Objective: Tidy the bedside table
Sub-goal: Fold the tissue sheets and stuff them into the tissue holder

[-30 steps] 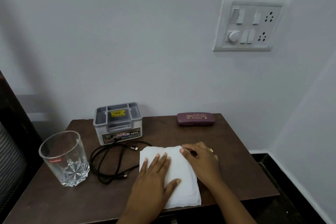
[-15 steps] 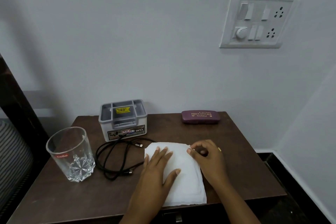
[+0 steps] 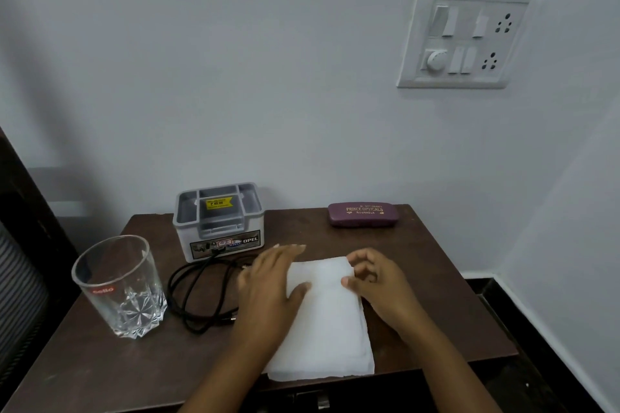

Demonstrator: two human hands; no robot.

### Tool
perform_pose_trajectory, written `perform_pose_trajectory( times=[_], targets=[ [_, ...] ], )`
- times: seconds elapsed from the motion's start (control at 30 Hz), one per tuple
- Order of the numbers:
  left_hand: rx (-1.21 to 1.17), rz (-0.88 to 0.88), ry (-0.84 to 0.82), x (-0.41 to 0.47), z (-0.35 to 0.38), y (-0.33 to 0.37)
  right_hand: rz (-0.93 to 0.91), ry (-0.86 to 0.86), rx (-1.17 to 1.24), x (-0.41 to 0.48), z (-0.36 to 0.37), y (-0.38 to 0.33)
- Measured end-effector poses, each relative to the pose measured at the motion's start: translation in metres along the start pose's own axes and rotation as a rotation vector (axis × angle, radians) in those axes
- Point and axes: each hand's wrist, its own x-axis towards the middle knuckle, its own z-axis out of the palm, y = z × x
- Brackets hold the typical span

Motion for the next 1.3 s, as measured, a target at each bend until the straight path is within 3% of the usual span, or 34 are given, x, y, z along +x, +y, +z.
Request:
perform_pose_trajectory(
  times=[0.1, 0.2, 0.33, 0.57, 0.87, 1.1, 1.3],
  targets=[
    [0.093, 0.183, -0.095, 0.006, 0.005, 0.004, -0.144, -0.018, -0.014, -0.011, -0.002, 0.003],
    [0.077, 0.262, -0.059, 0.003, 0.010, -0.005, -0.141, -0.075, 0.056, -0.018, -0.004, 0.008],
    [0.003, 0.247, -0.010, -0.009, 0.015, -0.017, -0.134, 0.141, -0.014, -0.004, -0.008, 0.022],
    [0.020, 0.229, -0.003, -0.013, 0.022, -0.020, -0.076, 0.094, -0.453, 0.015, 0.003, 0.024],
    [0.058, 0.241, 0.027, -0.010, 0.022, -0.023, -0.104, 0.257, -0.364, 0.008, 0.011, 0.025],
    [0.091, 0.282, 0.081, -0.007, 0.024, -0.021, -0.080, 0.147, -0.436, 0.018, 0.013, 0.019],
    [0.110, 0.285, 0.108, -0.005, 0.024, -0.019, -0.072, 0.165, -0.435, 0.022, 0.018, 0.015]
  ],
)
